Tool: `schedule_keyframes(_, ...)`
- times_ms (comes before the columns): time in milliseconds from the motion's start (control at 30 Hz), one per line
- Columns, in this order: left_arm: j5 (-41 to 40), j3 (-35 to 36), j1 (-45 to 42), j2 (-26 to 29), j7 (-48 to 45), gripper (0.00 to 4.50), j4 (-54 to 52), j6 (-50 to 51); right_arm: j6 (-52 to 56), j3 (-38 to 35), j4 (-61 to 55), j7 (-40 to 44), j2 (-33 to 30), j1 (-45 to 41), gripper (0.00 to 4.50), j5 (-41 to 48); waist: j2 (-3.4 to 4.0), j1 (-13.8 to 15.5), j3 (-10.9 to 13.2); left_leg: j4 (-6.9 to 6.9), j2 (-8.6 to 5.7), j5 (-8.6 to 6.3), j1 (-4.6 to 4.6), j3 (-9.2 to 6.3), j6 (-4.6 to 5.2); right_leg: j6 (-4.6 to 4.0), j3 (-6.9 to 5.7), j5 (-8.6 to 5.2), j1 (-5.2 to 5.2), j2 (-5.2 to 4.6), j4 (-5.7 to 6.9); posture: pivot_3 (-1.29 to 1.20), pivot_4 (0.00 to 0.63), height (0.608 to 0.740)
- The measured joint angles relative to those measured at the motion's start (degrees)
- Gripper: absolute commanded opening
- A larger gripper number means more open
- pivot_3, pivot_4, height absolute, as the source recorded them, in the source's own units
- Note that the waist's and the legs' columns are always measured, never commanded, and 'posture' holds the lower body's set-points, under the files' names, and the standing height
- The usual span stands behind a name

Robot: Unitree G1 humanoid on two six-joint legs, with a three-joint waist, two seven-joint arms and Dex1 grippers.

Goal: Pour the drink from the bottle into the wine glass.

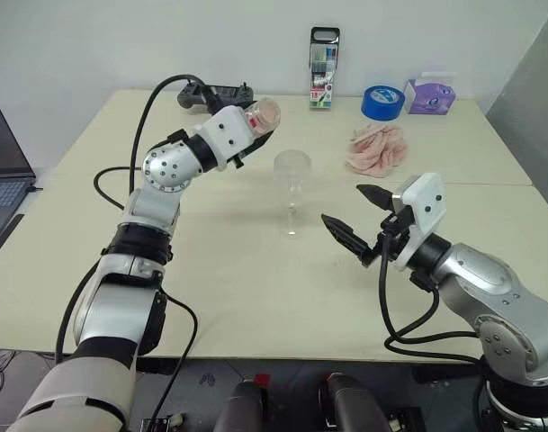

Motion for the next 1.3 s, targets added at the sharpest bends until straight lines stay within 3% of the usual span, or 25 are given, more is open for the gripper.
schedule_keyframes(533,16.3,-7.8,-7.0,2.8,10.2,1.87,15.0,-18.6,-1.0,1.2,0.2,-0.9,-0.5,-0.4,4.5,-1.9,0.0,-0.1,0.0,-0.01,-0.01,0.0,-0.01,-0.02,0.0,0.0,-0.03,0.0,0.0,0.0,0.01,0.0,0.15,0.74)
schedule_keyframes(1300,34.6,-18.0,-14.4,6.4,30.7,1.84,19.7,-23.9,-2.1,0.1,1.3,-1.2,-0.4,-0.4,4.5,-3.8,0.0,-0.1,0.0,0.01,-0.02,0.0,-0.01,0.0,0.0,0.0,-0.06,0.0,-0.01,-0.01,0.06,0.0,0.15,0.74)
